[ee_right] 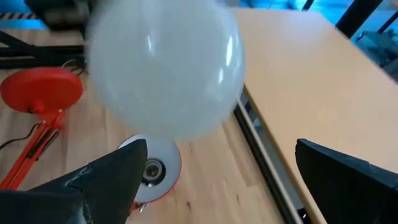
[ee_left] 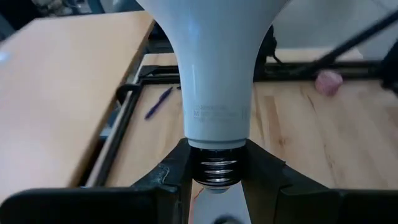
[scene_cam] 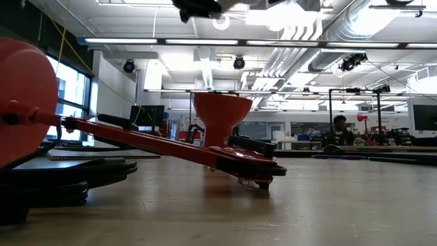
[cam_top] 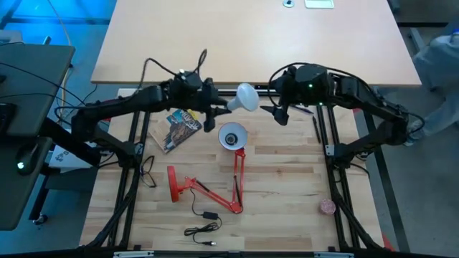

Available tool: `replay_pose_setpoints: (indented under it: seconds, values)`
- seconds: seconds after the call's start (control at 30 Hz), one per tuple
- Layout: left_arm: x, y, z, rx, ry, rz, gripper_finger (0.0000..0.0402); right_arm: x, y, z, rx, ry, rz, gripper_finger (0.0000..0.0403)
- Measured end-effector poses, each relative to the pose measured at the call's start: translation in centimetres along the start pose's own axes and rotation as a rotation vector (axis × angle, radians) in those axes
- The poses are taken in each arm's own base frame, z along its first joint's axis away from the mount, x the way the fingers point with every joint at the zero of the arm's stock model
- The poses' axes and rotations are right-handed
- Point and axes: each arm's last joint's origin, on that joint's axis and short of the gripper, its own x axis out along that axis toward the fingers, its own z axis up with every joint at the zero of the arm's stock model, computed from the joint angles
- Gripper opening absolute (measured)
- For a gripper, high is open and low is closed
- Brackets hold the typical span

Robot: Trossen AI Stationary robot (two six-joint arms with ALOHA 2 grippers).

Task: Screw lightbulb
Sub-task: Insert the lightbulb into the red lamp

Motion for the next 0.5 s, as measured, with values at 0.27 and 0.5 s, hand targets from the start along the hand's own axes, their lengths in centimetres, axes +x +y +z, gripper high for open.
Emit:
replay_pose_setpoints:
  seconds: [0.27,0.5]
  values:
    - [3.7,-3.7,-4.2,-0.173,-0.1,-0.015,0.009,-2.4,-0.9,-0.1,0.099,-0.062,0.012,0.0399]
    - [5.3,-6.8,-8.7,-0.331,-0.231,0.025,0.009,-3.2,-0.9,-0.4,0.129,-0.057,0.033,0.0399]
